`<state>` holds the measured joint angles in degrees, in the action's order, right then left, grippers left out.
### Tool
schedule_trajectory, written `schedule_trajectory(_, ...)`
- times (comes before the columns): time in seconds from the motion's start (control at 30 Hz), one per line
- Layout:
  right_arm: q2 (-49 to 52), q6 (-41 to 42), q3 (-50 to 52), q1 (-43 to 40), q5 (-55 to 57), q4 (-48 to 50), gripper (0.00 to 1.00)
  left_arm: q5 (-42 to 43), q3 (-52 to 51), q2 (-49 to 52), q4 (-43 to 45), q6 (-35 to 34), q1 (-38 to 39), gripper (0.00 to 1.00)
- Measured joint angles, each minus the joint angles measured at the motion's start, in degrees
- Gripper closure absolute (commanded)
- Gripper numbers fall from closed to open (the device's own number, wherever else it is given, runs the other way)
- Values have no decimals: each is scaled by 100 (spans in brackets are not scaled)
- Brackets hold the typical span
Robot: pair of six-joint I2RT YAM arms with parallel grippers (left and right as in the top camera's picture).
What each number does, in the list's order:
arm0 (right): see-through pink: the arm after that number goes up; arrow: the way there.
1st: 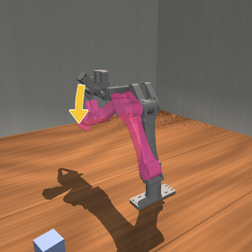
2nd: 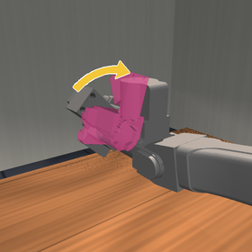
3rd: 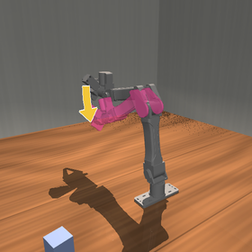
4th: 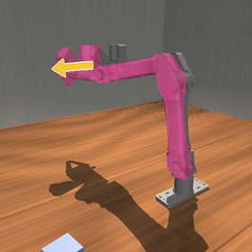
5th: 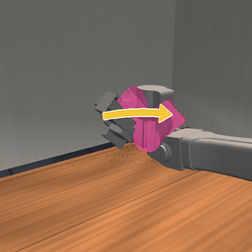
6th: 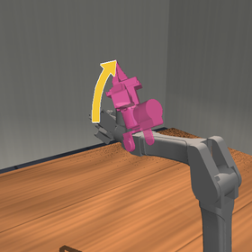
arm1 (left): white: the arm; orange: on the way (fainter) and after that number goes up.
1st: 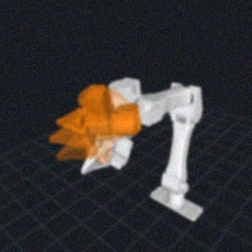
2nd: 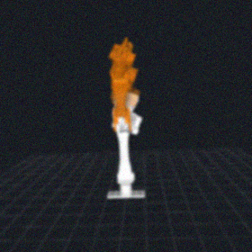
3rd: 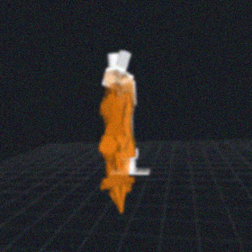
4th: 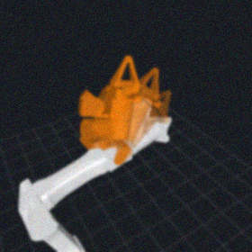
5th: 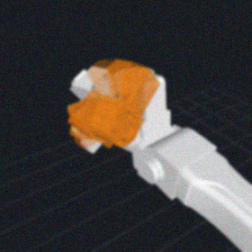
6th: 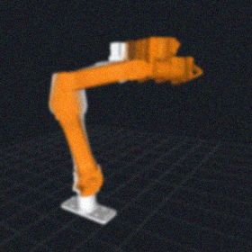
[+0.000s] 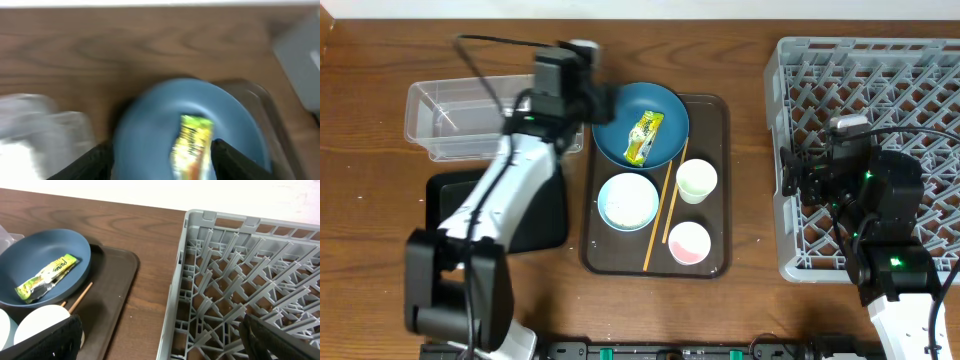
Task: Sort waste into correct bins and load items into the dishwasher rack
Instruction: 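Grasp the yellow-green snack wrapper in the blue bowl with left gripper, then move the wrapper left and release it into the clear bin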
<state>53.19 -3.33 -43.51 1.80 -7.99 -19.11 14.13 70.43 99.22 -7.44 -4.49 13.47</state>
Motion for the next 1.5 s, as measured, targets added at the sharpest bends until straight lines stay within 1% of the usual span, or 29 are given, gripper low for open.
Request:
schedule_trajectory(0.2, 0, 2, 0, 0, 0, 0, 1, 101, 0, 741, 2, 2, 400, 32)
schedule_trajectory(0.4, 0, 2, 0, 0, 0, 0, 1, 74, -2, 1390, 28, 0, 531, 32)
schedule_trajectory(0.53, 0, 2, 0, 0, -2, 0, 1, 37, -2, 1639, 68, 15, 546, 32)
schedule_trajectory(0.6, 0, 2, 0, 0, -2, 2, 1, 22, 0, 1659, 87, -2, 551, 38)
schedule_trajectory(0.73, 0, 0, 0, 0, -2, 0, 1, -17, 0, 1665, 57, -4, 570, 63)
schedule_trajectory(0.77, 0, 2, 0, 0, -2, 0, 1, -26, 0, 1670, 46, -7, 584, 72)
schedule_trajectory(0.8, 0, 0, 0, 0, -2, 0, 1, -39, 0, 1672, 37, 7, 597, 75)
schedule_trajectory(0.87, 0, 2, 0, 0, -2, 2, 1, -39, 0, 1674, 44, 4, 621, 87)
schedule_trajectory(0.93, 0, 2, 0, 0, -2, 0, 1, -55, 0, 1674, 50, -11, 638, 94)
schedule_trajectory(1.07, 0, 2, 0, 0, -2, 0, 1, -81, 0, 1631, 61, 4, 640, 94)
schedule_trajectory(1.17, 0, 0, 0, 0, -2, 2, 1, -236, -4, 1421, -11, 2, 629, 94)
schedule_trajectory(1.33, 0, 2, 0, 0, -4, 0, 1, -719, -20, 413, -225, 4, 435, 94)
schedule_trajectory(1.43, 0, 2, 0, 0, -4, 0, 1, -1062, -20, -282, -291, 4, 81, 94)
schedule_trajectory(1.5, 0, 2, 0, 0, -4, 0, 1, -1200, -20, -544, -306, 4, -240, 94)
